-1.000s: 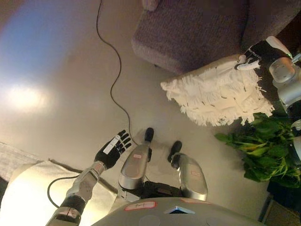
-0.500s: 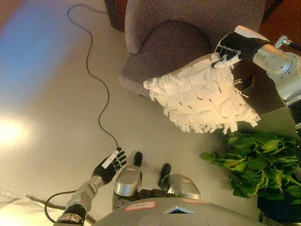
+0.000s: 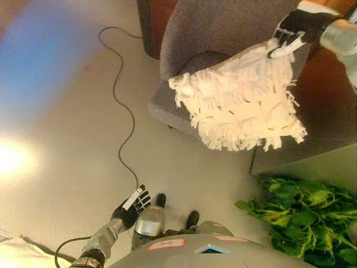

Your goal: Pick up the pillow and put it on the sofa.

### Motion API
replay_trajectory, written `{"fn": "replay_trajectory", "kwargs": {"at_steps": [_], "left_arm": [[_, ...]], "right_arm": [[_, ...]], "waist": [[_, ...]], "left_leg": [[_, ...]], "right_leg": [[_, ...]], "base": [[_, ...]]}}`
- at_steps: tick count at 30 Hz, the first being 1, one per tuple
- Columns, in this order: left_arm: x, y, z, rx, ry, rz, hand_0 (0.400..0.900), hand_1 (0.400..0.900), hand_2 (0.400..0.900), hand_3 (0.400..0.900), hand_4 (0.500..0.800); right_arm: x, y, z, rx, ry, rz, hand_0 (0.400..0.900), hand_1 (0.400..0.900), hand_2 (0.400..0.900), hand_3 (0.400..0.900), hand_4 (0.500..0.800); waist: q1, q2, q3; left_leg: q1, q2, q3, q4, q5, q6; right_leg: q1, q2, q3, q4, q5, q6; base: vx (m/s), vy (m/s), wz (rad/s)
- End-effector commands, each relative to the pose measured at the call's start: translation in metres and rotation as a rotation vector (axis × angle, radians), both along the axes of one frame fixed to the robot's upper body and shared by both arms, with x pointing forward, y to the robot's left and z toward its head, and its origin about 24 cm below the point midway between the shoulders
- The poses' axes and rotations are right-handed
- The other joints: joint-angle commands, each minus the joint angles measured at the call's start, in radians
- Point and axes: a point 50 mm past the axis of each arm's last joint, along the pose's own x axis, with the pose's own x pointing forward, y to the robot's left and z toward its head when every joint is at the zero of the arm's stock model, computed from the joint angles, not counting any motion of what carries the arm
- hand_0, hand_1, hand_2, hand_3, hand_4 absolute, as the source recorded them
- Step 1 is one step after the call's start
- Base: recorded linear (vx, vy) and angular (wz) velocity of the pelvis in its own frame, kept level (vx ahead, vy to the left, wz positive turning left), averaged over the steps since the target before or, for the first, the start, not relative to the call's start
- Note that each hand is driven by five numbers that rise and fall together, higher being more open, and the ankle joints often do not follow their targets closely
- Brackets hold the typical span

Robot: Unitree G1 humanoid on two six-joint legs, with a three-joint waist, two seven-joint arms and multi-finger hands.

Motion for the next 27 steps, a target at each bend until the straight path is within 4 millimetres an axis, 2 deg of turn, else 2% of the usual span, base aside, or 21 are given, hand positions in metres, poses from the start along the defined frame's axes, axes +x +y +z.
{"fn": "replay_trajectory", "kwargs": {"at_steps": [1,7,10,15,16,17,18,22,27], "left_arm": [[-0.026,0.013,-0.001,0.047,0.058,-0.093,0.9,0.9,0.9,0.9,0.8],[0.011,0.019,0.015,0.048,-0.112,-0.106,0.9,0.9,0.9,0.9,0.8],[0.021,0.019,0.023,0.032,-0.179,-0.123,0.9,0.9,0.9,0.9,0.8],[0.024,0.022,0.033,0.012,-0.257,-0.123,0.9,0.9,0.9,0.9,0.8],[0.025,0.025,0.037,0.008,-0.278,-0.124,0.9,0.9,0.9,0.9,0.8],[0.026,0.027,0.039,0.006,-0.293,-0.122,0.9,0.9,0.9,0.9,0.8],[0.027,0.028,0.041,0.004,-0.301,-0.12,0.9,0.9,0.9,0.9,0.8],[0.029,0.036,0.048,-0.002,-0.323,-0.099,0.9,0.9,0.9,0.9,0.8],[0.027,0.039,0.051,-0.006,-0.329,-0.109,0.9,0.9,0.9,0.9,0.8]], "right_arm": [[-0.017,0.004,0.118,0.005,-0.394,-0.054,0.4,0.4,0.4,0.4,0.5],[-0.019,0.002,0.133,0.0,-0.462,-0.164,0.4,0.4,0.4,0.4,0.5],[-0.023,-0.003,0.141,0.001,-0.492,-0.206,0.4,0.4,0.4,0.4,0.5],[-0.029,-0.01,0.149,0.013,-0.516,-0.258,0.4,0.4,0.4,0.4,0.5],[-0.031,-0.012,0.152,0.028,-0.518,-0.281,0.469,0.469,0.469,0.469,0.541],[-0.032,-0.014,0.152,0.044,-0.515,-0.3,0.584,0.584,0.584,0.584,0.611],[-0.033,-0.015,0.154,0.047,-0.518,-0.31,0.9,0.9,0.9,0.9,0.8],[-0.044,-0.029,0.162,0.028,-0.568,-0.4,0.9,0.9,0.9,0.9,0.8],[-0.05,-0.038,0.165,-0.004,-0.539,-0.435,0.9,0.9,0.9,0.9,0.8]], "waist": [[0.043,-0.051,-0.092],[0.091,-0.023,0.03],[0.108,-0.001,0.081],[0.129,0.034,0.134],[0.132,0.044,0.146],[0.134,0.05,0.153],[0.136,0.054,0.157],[0.138,0.072,0.165],[0.142,0.073,0.16]], "left_leg": [[-0.031,-0.017,-0.006,-0.014,-0.049,-0.047],[-0.152,-0.024,-0.044,-0.016,-0.012,-0.047],[-0.187,-0.023,-0.064,-0.024,0.006,-0.051],[-0.212,-0.021,-0.094,-0.036,0.024,-0.06],[-0.221,-0.022,-0.099,-0.037,0.03,-0.061],[-0.227,-0.022,-0.1,-0.039,0.034,-0.062],[-0.231,-0.022,-0.101,-0.04,0.037,-0.063],[-0.244,-0.02,-0.093,-0.044,0.049,-0.068],[-0.237,-0.019,-0.083,-0.039,0.043,-0.07]], "right_leg": [[-0.045,0.001,-0.012,0.005,0.012,0.041],[-0.149,-0.001,-0.034,-0.001,0.035,0.031],[-0.187,0.001,-0.042,0.001,0.045,0.028],[-0.21,0.001,-0.053,0.002,0.05,0.025],[-0.219,0.001,-0.056,0.001,0.053,0.025],[-0.223,0.001,-0.059,0.0,0.054,0.025],[-0.227,0.0,-0.062,-0.001,0.054,0.025],[-0.236,-0.004,-0.079,-0.003,0.058,0.026],[-0.229,-0.008,-0.081,0.002,0.054,0.028]], "base": [[-0.05,-0.046,0.18],[-0.2,-0.086,0.17],[-0.1,-0.066,0.16],[-0.04,-0.024,0.07],[-0.07,0.006,0.06],[-0.08,0.011,0.06],[-0.07,0.019,0.05],[-0.04,0.03,0.08],[0.0,0.005,0.0]]}}
